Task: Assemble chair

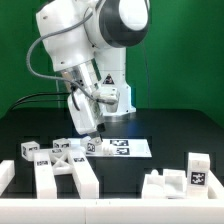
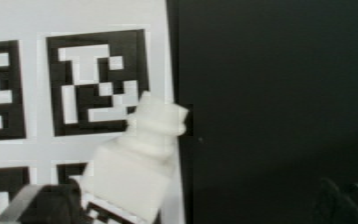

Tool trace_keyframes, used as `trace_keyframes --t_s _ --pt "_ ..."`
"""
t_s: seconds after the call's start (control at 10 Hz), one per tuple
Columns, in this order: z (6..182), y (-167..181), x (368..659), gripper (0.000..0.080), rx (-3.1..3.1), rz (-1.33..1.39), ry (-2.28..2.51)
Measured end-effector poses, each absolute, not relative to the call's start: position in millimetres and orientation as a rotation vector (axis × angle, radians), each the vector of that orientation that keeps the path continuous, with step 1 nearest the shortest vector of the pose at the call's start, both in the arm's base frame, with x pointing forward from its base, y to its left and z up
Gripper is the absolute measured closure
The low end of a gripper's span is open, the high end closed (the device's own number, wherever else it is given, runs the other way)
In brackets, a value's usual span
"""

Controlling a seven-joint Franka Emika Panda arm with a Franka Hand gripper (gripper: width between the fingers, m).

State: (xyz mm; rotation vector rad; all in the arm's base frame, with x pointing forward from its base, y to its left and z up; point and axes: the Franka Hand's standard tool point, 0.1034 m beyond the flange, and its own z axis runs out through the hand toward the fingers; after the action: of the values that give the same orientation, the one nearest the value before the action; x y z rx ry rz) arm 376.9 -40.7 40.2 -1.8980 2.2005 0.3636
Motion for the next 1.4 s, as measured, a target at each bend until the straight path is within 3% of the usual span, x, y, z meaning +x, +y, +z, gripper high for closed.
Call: trace_keyframes --t_s 0.4,0.9,1.0,1.1,1.3,1.4 --pt "18.3 -31 332 0.015 -1.875 0.325 2.291" --pt "0.0 -32 337 0.015 -1.963 0.345 2.288" --pt "-0.1 -32 337 0.0279 -1.965 0.346 2.287" --pt "-0.2 -31 338 0.0279 -2.005 0.346 2.255" --pt "-0.3 -2 345 0.0515 -2.138 0.335 2.138" --pt "-0.3 18 349 0.0515 -2.245 0.336 2.037"
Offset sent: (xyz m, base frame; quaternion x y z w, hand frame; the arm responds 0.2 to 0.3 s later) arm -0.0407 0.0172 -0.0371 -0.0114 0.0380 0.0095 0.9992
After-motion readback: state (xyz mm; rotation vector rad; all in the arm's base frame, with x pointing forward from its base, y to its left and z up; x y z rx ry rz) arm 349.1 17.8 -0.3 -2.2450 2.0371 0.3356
